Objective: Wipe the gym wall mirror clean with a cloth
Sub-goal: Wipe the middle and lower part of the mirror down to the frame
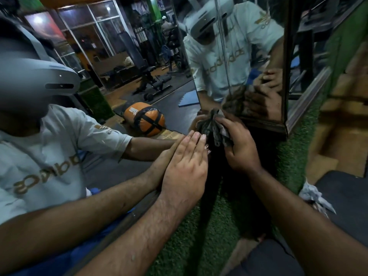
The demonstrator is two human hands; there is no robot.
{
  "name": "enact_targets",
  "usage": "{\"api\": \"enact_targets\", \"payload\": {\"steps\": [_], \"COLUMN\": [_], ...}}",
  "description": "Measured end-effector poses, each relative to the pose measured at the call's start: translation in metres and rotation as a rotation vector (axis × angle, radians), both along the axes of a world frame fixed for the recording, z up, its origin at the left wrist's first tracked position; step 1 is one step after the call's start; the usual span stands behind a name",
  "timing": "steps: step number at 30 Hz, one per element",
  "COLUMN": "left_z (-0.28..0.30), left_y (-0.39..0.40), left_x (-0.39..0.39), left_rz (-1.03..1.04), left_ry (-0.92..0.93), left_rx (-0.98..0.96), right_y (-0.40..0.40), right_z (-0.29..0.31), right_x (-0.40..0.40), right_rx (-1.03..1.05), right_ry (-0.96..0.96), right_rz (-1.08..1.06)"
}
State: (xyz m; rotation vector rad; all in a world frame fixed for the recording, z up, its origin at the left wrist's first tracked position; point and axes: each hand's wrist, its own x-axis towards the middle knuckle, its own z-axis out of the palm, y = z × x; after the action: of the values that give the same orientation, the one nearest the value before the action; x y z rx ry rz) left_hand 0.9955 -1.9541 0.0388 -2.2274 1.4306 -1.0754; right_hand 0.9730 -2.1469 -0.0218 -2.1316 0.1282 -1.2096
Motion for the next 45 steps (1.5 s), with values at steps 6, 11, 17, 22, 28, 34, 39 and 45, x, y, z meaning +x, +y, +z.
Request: {"api": "enact_targets", "payload": {"steps": [6, 11, 17, 22, 28, 34, 39, 45], "left_z": [-0.003, -0.002, -0.014, -0.025, -0.025, -0.02, -0.019, -0.016], "left_y": [0.002, 0.002, 0.023, 0.055, 0.055, 0.078, 0.099, 0.104], "left_x": [-0.001, -0.003, -0.013, -0.017, -0.017, -0.027, -0.033, -0.03], "left_rz": [0.029, 0.044, 0.032, 0.032, 0.016, 0.027, 0.118, 0.073], "left_ry": [-0.034, -0.043, 0.023, -0.004, -0.016, 0.008, -0.063, -0.044], "left_rx": [0.017, 0.033, 0.02, 0.018, 0.006, -0.064, -0.078, -0.047], "right_y": [0.021, 0.039, 0.045, 0.077, 0.068, 0.117, 0.107, 0.147], "right_z": [-0.029, -0.017, -0.014, 0.001, -0.002, 0.008, 0.017, 0.016], "right_x": [-0.004, 0.0, -0.001, 0.0, 0.008, -0.015, -0.001, -0.011], "right_rx": [0.198, 0.229, 0.469, 0.551, 0.747, 0.589, 0.77, 0.49], "right_ry": [0.097, -0.066, -0.052, -0.13, -0.134, -0.06, -0.078, -0.06], "right_rz": [-0.191, -0.064, -0.019, 0.031, 0.038, 0.063, -0.029, -0.051]}}
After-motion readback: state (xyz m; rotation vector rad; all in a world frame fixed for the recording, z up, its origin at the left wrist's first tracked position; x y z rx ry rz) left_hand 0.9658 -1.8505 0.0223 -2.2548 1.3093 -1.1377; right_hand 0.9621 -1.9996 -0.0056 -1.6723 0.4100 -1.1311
